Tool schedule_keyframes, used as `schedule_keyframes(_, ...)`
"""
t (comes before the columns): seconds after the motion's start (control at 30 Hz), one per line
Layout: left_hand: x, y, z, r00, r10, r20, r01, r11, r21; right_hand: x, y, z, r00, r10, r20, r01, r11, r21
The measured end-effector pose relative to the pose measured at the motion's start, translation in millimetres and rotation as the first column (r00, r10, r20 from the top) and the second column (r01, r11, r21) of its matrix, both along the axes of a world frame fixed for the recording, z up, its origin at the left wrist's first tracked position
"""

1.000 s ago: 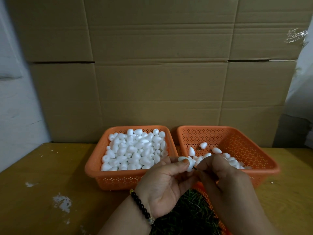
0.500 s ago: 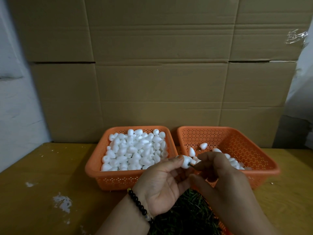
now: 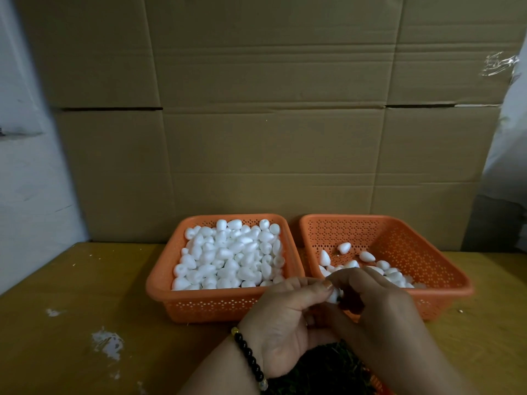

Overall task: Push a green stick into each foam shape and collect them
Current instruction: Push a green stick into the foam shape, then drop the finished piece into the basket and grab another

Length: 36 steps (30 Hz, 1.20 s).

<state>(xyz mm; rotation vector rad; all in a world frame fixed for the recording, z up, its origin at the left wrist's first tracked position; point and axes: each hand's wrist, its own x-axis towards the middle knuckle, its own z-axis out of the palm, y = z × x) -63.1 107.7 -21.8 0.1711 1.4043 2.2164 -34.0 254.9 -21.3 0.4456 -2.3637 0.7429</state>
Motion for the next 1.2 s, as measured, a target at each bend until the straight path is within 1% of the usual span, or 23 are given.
schedule_keyframes(0.1, 0, -5, 2, 0.999, -0.015, -0.045, 0.009, 0.991, -0.131, -1, 10, 5, 0.989, -0.032, 0.144, 0.024, 0.998, 0.062)
schedule_keyframes(0.17, -2, -9, 3, 0.997, -0.002, -0.082, -0.019, 0.967, -0.254, -3, 17, 9, 0.969, -0.099, 0.225, 0.075, 0.991, 0.113)
schedule_keyframes(0.23, -5, -14, 4, 0.988, 0.018, -0.153, -0.075, 0.921, -0.382, -6, 24, 11, 0.936, -0.184, 0.299, 0.158, 0.981, 0.111)
schedule_keyframes(0.3, -9, -21, 8, 0.973, 0.051, -0.224, -0.146, 0.889, -0.434, -12, 31, 11, 0.905, -0.261, 0.336, 0.249, 0.965, 0.081)
schedule_keyframes(0.37, -13, -30, 13, 0.955, 0.128, -0.269, -0.233, 0.884, -0.406, -17, 36, 9, 0.889, -0.317, 0.33, 0.327, 0.945, 0.025)
schedule_keyframes(0.43, -19, -41, 17, 0.914, 0.231, -0.333, -0.352, 0.86, -0.369, -20, 40, 8, 0.887, -0.362, 0.287, 0.385, 0.923, -0.025)
schedule_keyframes(0.57, -35, -70, 17, 0.76, 0.403, -0.51, -0.617, 0.695, -0.37, -27, 47, 4, 0.874, -0.435, 0.216, 0.451, 0.892, -0.031)
schedule_keyframes(0.7, -47, -99, 12, 0.667, 0.476, -0.573, -0.728, 0.577, -0.369, -28, 46, 2, 0.881, -0.417, 0.225, 0.444, 0.892, -0.082)
schedule_keyframes(0.8, -51, -112, 10, 0.649, 0.485, -0.586, -0.752, 0.522, -0.401, -23, 39, 2, 0.923, -0.362, 0.134, 0.373, 0.925, -0.072)
schedule_keyframes(0.87, -54, -118, 7, 0.664, 0.447, -0.6, -0.743, 0.482, -0.464, -16, 30, 7, 0.966, -0.248, 0.068, 0.249, 0.968, -0.004)
schedule_keyframes(0.9, -56, -119, 7, 0.676, 0.411, -0.612, -0.734, 0.454, -0.505, -11, 25, 11, 0.98, -0.188, 0.065, 0.184, 0.981, 0.066)
schedule_keyframes(0.97, -60, -117, 6, 0.719, 0.299, -0.627, -0.691, 0.394, -0.606, -2, 13, 14, 0.981, -0.126, 0.146, 0.082, 0.958, 0.276)
schedule_keyframes(1.0, -62, -115, 7, 0.753, 0.225, -0.618, -0.653, 0.364, -0.664, 0, 7, 13, 0.97, -0.108, 0.22, 0.017, 0.925, 0.379)
schedule_keyframes(1.03, -65, -112, 9, 0.788, 0.144, -0.598, -0.608, 0.33, -0.722, 2, 1, 12, 0.95, -0.09, 0.299, -0.056, 0.893, 0.447)
schedule_keyframes(1.07, -68, -109, 12, 0.818, 0.064, -0.571, -0.564, 0.284, -0.776, 3, -3, 10, 0.918, -0.082, 0.388, -0.129, 0.863, 0.488)
schedule_keyframes(1.13, -76, -103, 19, 0.854, -0.093, -0.511, -0.498, 0.138, -0.856, 4, -12, 7, 0.854, -0.082, 0.513, -0.246, 0.807, 0.538)
schedule_keyframes(1.2, -83, -98, 25, 0.886, -0.235, -0.4, -0.418, -0.032, -0.908, 6, -19, 1, 0.841, -0.077, 0.536, -0.297, 0.762, 0.576)
